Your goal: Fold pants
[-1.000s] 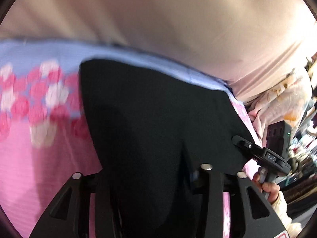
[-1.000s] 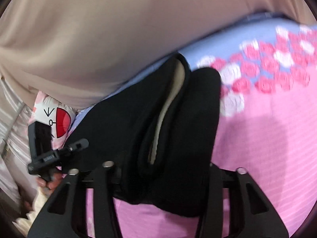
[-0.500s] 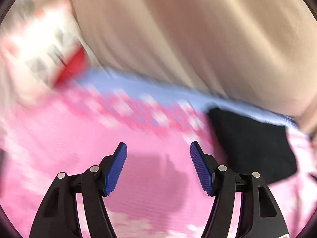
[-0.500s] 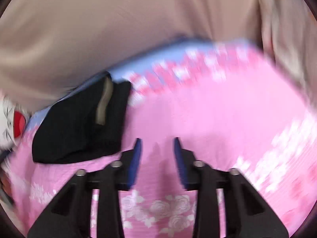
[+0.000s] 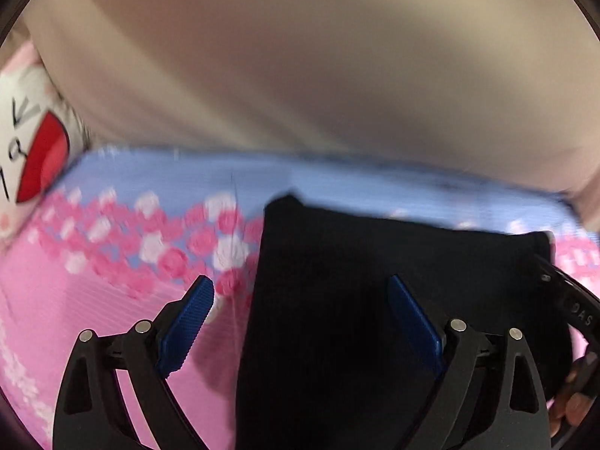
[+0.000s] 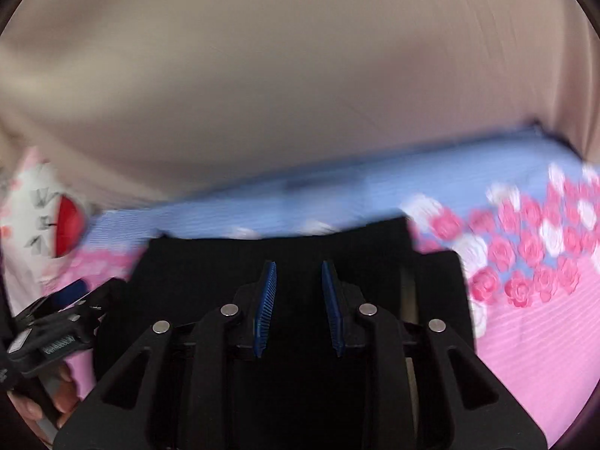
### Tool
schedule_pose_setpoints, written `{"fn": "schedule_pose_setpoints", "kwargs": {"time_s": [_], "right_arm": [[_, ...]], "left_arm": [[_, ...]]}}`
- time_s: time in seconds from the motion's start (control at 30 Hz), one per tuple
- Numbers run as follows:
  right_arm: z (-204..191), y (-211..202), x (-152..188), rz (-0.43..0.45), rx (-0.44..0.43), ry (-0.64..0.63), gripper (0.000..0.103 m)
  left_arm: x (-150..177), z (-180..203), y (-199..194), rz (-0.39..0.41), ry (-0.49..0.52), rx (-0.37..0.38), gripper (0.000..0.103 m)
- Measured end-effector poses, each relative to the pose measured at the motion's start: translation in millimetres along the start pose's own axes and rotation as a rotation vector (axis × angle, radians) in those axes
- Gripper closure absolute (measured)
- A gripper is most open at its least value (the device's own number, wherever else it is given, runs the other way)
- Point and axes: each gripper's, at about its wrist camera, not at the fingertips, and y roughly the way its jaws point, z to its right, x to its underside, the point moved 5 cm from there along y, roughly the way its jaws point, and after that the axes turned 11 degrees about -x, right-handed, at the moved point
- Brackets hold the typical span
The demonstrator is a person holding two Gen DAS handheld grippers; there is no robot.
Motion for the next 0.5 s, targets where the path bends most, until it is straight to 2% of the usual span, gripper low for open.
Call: {"fn": "schedule_pose_setpoints", "kwargs": {"time_s": [0.03, 0.1, 0.17, 0.23, 0.3, 0.4, 0.5], "right_arm": [[9.9, -1.6, -1.9, 0.041, -0.068, 0.026, 0.083], [21.3, -4.1, -4.9, 0.044, -0.142, 0.1, 0.089], [23.1, -5.6, -6.0, 0.038, -0.16, 0.112, 0.09], [25.2, -13.3, -7.5, 0.036, -0.161, 0.148, 0.089], [20.6, -30.4, -13.2, 0.067, -0.175, 0.181, 0.084], [-19.3, -39.7, -22.4, 0.08, -0.217, 0.108, 0.083], [-42.7, -8.3, -29.2, 0.016, -0.193, 0.038, 0.083]], "left_arm": [[4.7, -2.5, 11.7, -0.008, -0.011, 0.039, 0.005], [11.2, -13.2, 32.2, -0.029, -0.086, 0.152, 0.005], [12.2, -23.8, 38.9, -0.084, -0.141, 0.243, 0.005], [8.9, -33.8, 34.8, -0.102, -0.183, 0.311, 0.006], [3.3, -48.0, 21.7, -0.06, -0.202, 0.297, 0.009], [-7.4, -58.5, 1.4, 0.017, -0.197, 0.272, 0.008], [-19.3, -38.4, 12.5, -0.022, -0.116, 0.236, 0.007]]}}
